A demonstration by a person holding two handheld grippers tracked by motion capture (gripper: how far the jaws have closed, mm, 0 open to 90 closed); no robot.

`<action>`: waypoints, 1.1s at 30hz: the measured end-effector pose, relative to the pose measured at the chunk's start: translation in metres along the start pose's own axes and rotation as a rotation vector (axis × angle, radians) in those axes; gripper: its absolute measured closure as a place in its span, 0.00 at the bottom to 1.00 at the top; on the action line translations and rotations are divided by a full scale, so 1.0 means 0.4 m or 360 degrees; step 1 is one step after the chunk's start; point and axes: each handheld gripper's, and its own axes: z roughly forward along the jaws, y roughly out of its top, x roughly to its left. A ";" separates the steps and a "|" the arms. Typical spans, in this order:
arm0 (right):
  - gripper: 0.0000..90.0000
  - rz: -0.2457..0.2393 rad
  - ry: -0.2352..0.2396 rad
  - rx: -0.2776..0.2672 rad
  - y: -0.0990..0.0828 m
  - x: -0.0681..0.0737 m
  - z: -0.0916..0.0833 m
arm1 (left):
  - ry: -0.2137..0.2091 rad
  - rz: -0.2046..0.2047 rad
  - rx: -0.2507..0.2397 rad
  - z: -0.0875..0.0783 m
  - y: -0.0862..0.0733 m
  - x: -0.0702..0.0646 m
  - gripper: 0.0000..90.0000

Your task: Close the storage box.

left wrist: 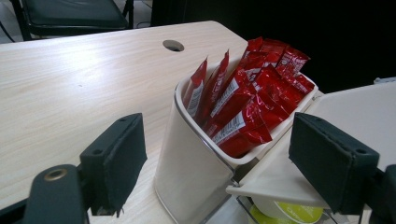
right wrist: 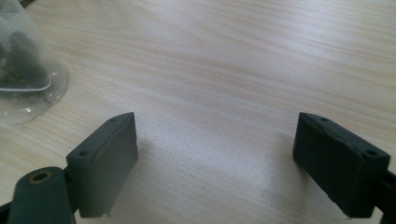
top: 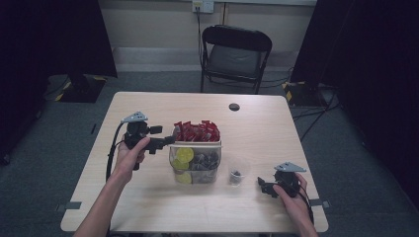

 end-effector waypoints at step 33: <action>0.15 0.0000 0.0000 0.0000 0.000 0.000 0.000 | -0.0002 0.0074 0.0209 0.045 -0.044 -0.010 0.17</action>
